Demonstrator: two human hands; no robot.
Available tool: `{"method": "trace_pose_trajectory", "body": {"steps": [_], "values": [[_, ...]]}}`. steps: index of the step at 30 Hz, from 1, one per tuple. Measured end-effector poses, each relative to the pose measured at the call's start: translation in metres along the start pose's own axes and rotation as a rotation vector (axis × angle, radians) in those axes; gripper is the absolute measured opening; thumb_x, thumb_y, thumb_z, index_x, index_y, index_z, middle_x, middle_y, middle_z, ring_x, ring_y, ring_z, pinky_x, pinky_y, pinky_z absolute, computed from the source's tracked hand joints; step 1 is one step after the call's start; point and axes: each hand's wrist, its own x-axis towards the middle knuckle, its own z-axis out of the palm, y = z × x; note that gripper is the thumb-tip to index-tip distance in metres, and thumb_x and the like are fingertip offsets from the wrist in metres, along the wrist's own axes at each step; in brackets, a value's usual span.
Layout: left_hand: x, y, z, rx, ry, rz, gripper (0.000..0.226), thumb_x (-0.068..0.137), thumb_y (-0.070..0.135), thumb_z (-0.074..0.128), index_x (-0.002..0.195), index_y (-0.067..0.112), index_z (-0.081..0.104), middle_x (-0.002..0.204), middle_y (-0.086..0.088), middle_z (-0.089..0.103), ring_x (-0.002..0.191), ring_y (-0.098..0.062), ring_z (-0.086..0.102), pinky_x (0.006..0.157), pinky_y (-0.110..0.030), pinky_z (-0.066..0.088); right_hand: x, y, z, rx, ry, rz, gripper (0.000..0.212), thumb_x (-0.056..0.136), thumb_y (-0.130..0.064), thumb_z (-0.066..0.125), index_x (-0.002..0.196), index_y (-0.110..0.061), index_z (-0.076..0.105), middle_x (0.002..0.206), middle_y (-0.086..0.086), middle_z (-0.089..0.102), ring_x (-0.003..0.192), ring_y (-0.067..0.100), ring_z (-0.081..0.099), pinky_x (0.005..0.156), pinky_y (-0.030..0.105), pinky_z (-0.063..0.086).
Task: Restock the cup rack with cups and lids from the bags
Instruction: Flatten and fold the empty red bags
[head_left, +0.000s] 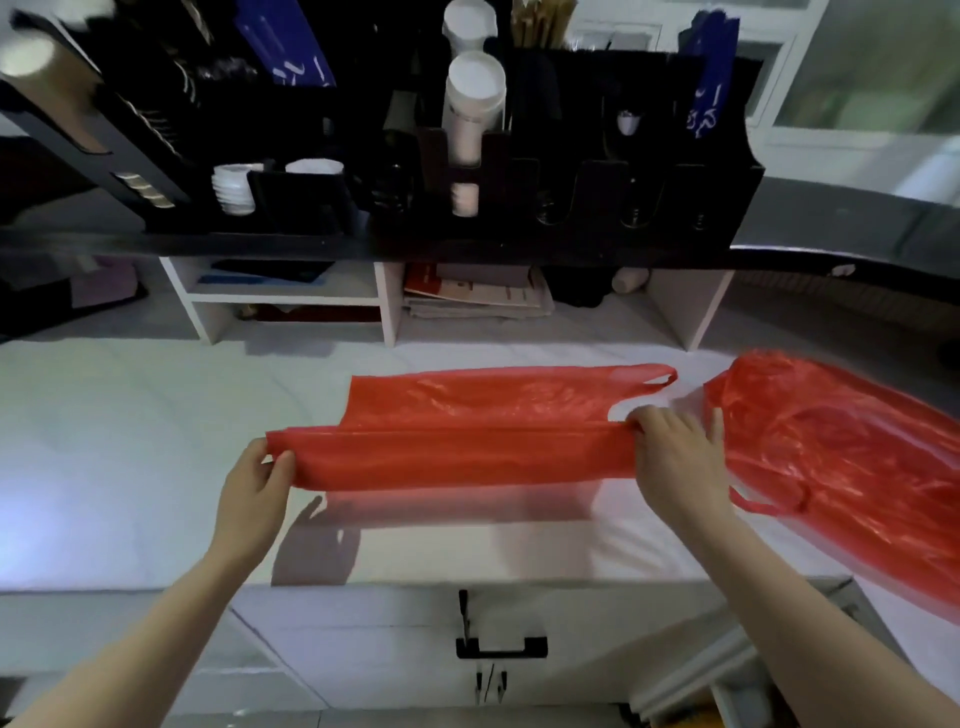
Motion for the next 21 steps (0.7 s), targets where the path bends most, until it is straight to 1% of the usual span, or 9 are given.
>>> {"method": "trace_pose_trajectory", "body": {"steps": [3,5,7,9,11,14,16,19,21], "values": [[0.038,0.008,0.005,0.048,0.076,0.069,0.008,0.098,0.018,0.044,0.100,0.014,0.051,0.075,-0.004,0.061,0.066,-0.019,0.058,0.058,-0.036,0.041,0.027,-0.010,-0.006,-0.004,0.251,-0.008,0.023,0.083,-0.004,0.063,0.103,-0.014,0.070,0.100,0.012,0.061,0.101,0.039,0.053,0.107,0.064,0.020],[0.060,0.010,0.009,0.008,0.094,0.045,0.010,0.099,0.021,0.043,0.101,0.015,0.051,0.074,-0.006,0.061,0.065,-0.024,0.059,0.059,-0.039,0.045,0.042,-0.014,-0.008,-0.017,0.477,-0.047,0.021,0.083,-0.011,0.063,0.102,-0.011,0.069,0.090,0.014,0.059,0.087,0.038,0.053,0.095,0.053,0.035],[0.075,0.007,0.012,-0.038,0.101,-0.019,0.012,0.098,0.023,0.042,0.098,0.015,0.051,0.075,-0.008,0.060,0.064,-0.029,0.058,0.061,-0.044,0.049,0.045,-0.018,-0.002,0.035,0.604,-0.152,0.020,0.085,-0.021,0.055,0.093,-0.007,0.066,0.079,0.012,0.057,0.074,0.034,0.051,0.074,0.042,0.035],[0.088,-0.002,0.014,-0.066,0.105,-0.078,0.014,0.098,0.024,0.042,0.097,0.015,0.053,0.078,-0.010,0.060,0.064,-0.030,0.057,0.062,-0.044,0.049,0.036,-0.026,0.013,0.169,0.512,-0.206,0.025,0.088,-0.031,0.050,0.078,-0.010,0.059,0.068,0.007,0.055,0.067,0.030,0.050,0.062,0.037,0.033],[0.100,-0.014,0.014,-0.095,0.101,-0.134,0.015,0.098,0.024,0.044,0.098,0.013,0.055,0.083,-0.013,0.062,0.065,-0.026,0.057,0.060,-0.038,0.047,0.023,-0.035,0.040,0.309,0.213,-0.087,0.036,0.093,-0.044,0.049,0.075,-0.015,0.060,0.069,0.000,0.058,0.071,0.028,0.056,0.060,0.033,0.038],[0.111,-0.034,0.013,-0.136,0.066,-0.252,0.020,0.098,0.022,0.045,0.097,0.008,0.060,0.083,-0.009,0.064,0.066,-0.015,0.059,0.052,-0.023,0.046,0.019,-0.041,0.078,0.516,-0.195,0.225,0.045,0.087,-0.042,0.063,0.121,-0.012,0.061,0.116,0.001,0.063,0.111,0.026,0.057,0.087,0.029,0.042],[0.114,-0.044,0.010,-0.177,0.032,-0.315,0.022,0.098,0.022,0.046,0.096,0.006,0.062,0.084,-0.009,0.067,0.068,-0.015,0.062,0.052,-0.020,0.046,0.031,-0.048,0.087,0.780,-0.266,0.348,0.058,0.085,-0.030,0.070,0.136,-0.011,0.048,0.121,-0.001,0.059,0.111,0.024,0.060,0.086,0.027,0.044],[0.117,-0.053,0.009,-0.241,-0.018,-0.360,0.023,0.098,0.021,0.046,0.096,0.007,0.063,0.090,-0.014,0.069,0.076,-0.025,0.066,0.064,-0.032,0.050,0.056,-0.060,0.091,1.031,-0.253,0.342,0.034,0.075,-0.009,0.079,0.105,-0.010,0.062,0.090,0.000,0.069,0.081,0.017,0.067,0.066,0.019,0.052],[0.117,-0.056,0.008,-0.277,-0.036,-0.394,0.024,0.099,0.022,0.045,0.094,0.007,0.064,0.091,-0.016,0.070,0.079,-0.030,0.066,0.073,-0.040,0.053,0.073,-0.065,0.093,1.125,-0.323,0.300,0.034,0.070,-0.005,0.082,0.099,-0.010,0.064,0.087,-0.001,0.070,0.078,0.007,0.067,0.065,0.015,0.051]]}}
